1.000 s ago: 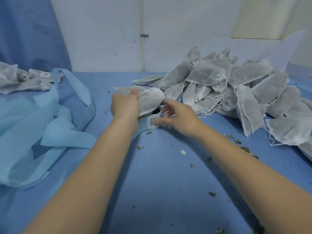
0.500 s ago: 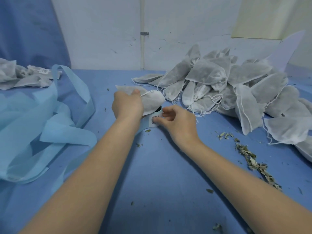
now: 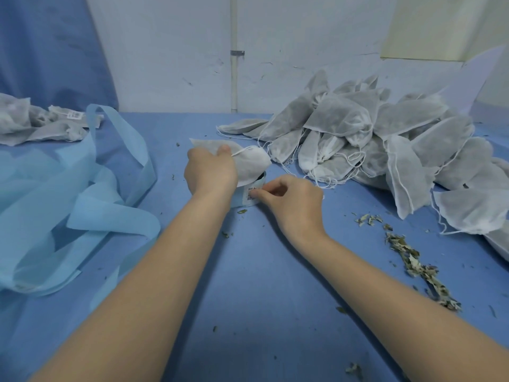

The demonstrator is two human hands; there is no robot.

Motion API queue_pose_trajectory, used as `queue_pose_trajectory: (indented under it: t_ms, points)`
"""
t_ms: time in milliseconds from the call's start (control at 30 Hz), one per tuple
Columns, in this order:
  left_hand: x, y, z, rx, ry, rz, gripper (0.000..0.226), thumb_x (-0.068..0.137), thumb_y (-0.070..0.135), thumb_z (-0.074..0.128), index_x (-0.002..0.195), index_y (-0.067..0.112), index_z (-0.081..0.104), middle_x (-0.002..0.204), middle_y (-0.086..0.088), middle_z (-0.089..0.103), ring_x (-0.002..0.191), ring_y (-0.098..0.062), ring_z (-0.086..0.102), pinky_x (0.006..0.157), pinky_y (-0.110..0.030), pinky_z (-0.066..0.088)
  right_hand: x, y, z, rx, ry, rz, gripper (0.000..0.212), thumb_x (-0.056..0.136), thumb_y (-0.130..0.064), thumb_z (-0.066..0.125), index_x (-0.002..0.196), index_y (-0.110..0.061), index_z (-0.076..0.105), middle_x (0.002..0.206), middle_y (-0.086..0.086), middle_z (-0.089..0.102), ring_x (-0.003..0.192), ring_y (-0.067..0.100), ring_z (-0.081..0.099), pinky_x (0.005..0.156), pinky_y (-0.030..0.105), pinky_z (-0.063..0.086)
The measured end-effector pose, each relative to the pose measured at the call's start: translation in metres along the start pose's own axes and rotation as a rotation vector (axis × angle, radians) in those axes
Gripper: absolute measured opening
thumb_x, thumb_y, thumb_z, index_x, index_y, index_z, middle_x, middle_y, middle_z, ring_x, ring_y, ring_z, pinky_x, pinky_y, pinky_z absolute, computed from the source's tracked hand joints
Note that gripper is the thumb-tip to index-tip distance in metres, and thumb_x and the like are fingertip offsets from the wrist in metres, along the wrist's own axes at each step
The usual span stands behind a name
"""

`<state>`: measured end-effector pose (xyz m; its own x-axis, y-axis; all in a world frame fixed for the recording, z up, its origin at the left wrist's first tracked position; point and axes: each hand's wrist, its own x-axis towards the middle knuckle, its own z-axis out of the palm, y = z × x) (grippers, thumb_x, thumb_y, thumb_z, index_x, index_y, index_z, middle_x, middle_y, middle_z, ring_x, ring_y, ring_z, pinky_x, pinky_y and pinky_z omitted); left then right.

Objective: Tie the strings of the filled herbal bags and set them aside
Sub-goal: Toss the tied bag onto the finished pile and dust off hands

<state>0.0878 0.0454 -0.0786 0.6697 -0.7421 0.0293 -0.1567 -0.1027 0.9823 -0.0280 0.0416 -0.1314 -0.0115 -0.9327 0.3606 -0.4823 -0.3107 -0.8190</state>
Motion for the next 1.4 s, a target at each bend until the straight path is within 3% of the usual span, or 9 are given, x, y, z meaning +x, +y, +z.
queue_pose_trajectory:
  t_ms: [267, 567, 667, 767, 900, 967, 1100, 1267, 1400]
  points:
    - [0.001, -0.001, -0.001, 0.014, 0.008, 0.021, 0.039, 0.095, 0.029, 0.051, 0.123, 0.003, 0.045, 0.127, -0.013, 0.054, 0.114, -0.030, 0.052, 0.085, -0.031, 0.040, -0.008, -0.008, -0.003, -0.137, -0.137, -0.140, 0.014, 0.073, -0.027, 0.081, 0.072, -0.016, 0.072, 0.079, 0.002, 0.071, 0.079, 0.018, 0.065, 0.082, 0.032, 0.049]
    - [-0.003, 0.003, -0.001, 0.053, 0.028, 0.084, 0.037, 0.096, 0.029, 0.048, 0.122, 0.004, 0.044, 0.124, -0.013, 0.055, 0.112, -0.029, 0.052, 0.078, -0.029, 0.034, -0.015, -0.027, -0.039, -0.203, -0.519, -0.118, 0.018, 0.067, -0.038, 0.085, 0.068, -0.032, 0.068, 0.088, -0.013, 0.060, 0.089, 0.006, 0.056, 0.086, 0.027, 0.046]
    - [-0.007, 0.005, -0.003, 0.066, 0.024, 0.191, 0.028, 0.095, 0.032, 0.049, 0.112, 0.010, 0.044, 0.101, -0.005, 0.052, 0.092, -0.023, 0.048, 0.070, -0.027, 0.030, -0.015, -0.031, -0.056, -0.134, -0.424, -0.155, 0.017, 0.067, -0.037, 0.084, 0.070, -0.030, 0.070, 0.120, -0.008, 0.059, 0.111, 0.000, 0.052, 0.093, 0.025, 0.046]
    - [-0.009, 0.007, -0.005, 0.032, -0.083, 0.319, 0.027, 0.093, 0.033, 0.054, 0.108, 0.011, 0.048, 0.092, 0.004, 0.052, 0.088, -0.020, 0.049, 0.068, -0.029, 0.036, -0.012, -0.035, -0.075, -0.002, -0.292, -0.230, 0.016, 0.066, -0.041, 0.083, 0.068, -0.035, 0.069, 0.129, -0.017, 0.051, 0.118, -0.007, 0.047, 0.093, 0.010, 0.041]
    - [-0.019, 0.015, -0.006, -0.068, -0.356, 0.368, 0.030, 0.091, 0.027, 0.060, 0.114, 0.008, 0.057, 0.110, -0.006, 0.065, 0.103, -0.023, 0.061, 0.092, -0.040, 0.049, -0.004, -0.034, -0.093, 0.030, -0.166, -0.320, 0.017, 0.069, -0.042, 0.079, 0.066, -0.038, 0.063, 0.133, -0.016, 0.050, 0.124, -0.002, 0.045, 0.096, 0.017, 0.040]
    - [-0.025, 0.016, -0.006, -0.098, -0.480, 0.371, 0.026, 0.091, 0.023, 0.061, 0.113, 0.010, 0.058, 0.108, -0.004, 0.067, 0.101, -0.019, 0.063, 0.090, -0.034, 0.051, -0.001, -0.032, -0.099, 0.006, -0.149, -0.340, 0.019, 0.072, -0.039, 0.078, 0.065, -0.040, 0.060, 0.131, -0.018, 0.051, 0.123, -0.001, 0.045, 0.095, 0.017, 0.040]
    - [-0.038, 0.017, -0.002, -0.124, -0.668, 0.376, 0.022, 0.091, 0.016, 0.060, 0.112, 0.012, 0.060, 0.100, 0.003, 0.068, 0.085, -0.005, 0.065, 0.069, -0.012, 0.051, 0.002, -0.025, -0.106, 0.038, -0.145, -0.319, 0.018, 0.073, -0.034, 0.079, 0.067, -0.038, 0.062, 0.118, -0.018, 0.061, 0.114, -0.003, 0.052, 0.096, 0.026, 0.044]
    - [-0.045, 0.019, 0.000, -0.099, -0.785, 0.321, 0.031, 0.088, 0.023, 0.065, 0.115, 0.009, 0.061, 0.104, -0.002, 0.071, 0.093, -0.011, 0.068, 0.077, -0.020, 0.053, 0.002, -0.023, -0.112, 0.089, -0.134, -0.286, 0.018, 0.070, -0.030, 0.081, 0.065, -0.033, 0.064, 0.099, -0.020, 0.067, 0.101, -0.005, 0.059, 0.091, 0.027, 0.049]
    - [-0.046, 0.019, -0.001, -0.105, -0.866, 0.289, 0.015, 0.089, 0.022, 0.062, 0.099, 0.013, 0.068, 0.095, 0.000, 0.073, 0.088, -0.011, 0.069, 0.074, -0.019, 0.054, 0.001, -0.022, -0.111, 0.099, -0.102, -0.256, 0.020, 0.067, -0.031, 0.083, 0.063, -0.031, 0.064, 0.085, -0.011, 0.070, 0.088, 0.004, 0.064, 0.084, 0.031, 0.054]
